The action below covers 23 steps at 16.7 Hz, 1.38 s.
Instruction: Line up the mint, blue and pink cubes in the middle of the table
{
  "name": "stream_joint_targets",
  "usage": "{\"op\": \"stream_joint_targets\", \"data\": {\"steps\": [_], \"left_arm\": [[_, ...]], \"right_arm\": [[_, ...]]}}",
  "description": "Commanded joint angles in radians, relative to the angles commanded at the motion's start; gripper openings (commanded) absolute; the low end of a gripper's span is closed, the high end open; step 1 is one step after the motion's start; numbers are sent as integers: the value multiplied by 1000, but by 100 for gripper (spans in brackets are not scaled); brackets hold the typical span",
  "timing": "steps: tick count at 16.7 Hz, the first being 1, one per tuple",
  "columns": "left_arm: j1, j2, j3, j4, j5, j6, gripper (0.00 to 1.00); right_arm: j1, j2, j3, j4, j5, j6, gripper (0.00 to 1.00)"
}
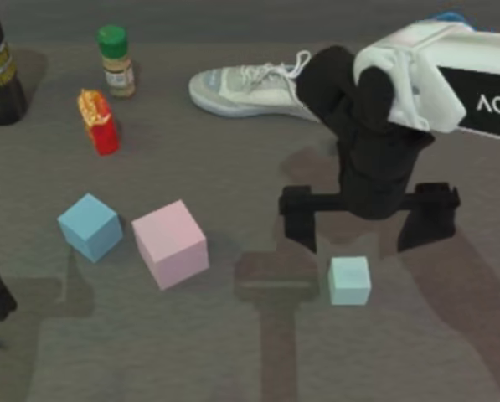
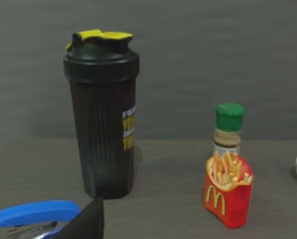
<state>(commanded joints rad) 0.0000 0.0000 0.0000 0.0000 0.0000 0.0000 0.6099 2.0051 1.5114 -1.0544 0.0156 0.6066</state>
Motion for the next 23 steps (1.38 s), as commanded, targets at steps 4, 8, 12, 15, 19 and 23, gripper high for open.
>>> {"op": "stream_joint_targets", "data": {"steps": [4,8,12,15,19,23], "left_arm": [[0,0,0,0,0,0,100],[-8,60,58,-39,1,18,100],[-33,288,258,-171,2,79,100],[-57,569,463,-312,1,143,100],[-94,1018,759,-527,-1,241,100],[-131,1417,1045,-739,-2,336,100]], "right_arm": [[-5,-2,3,-5,0,0,100],[6,-63,-54,33,-3,-26,100],[15,-292,-239,156,-9,-101,100],[-5,-559,-443,283,-16,-176,100],[-89,-982,-775,480,-28,-294,100],[-228,-1396,-1099,681,-34,-414,100]]}}
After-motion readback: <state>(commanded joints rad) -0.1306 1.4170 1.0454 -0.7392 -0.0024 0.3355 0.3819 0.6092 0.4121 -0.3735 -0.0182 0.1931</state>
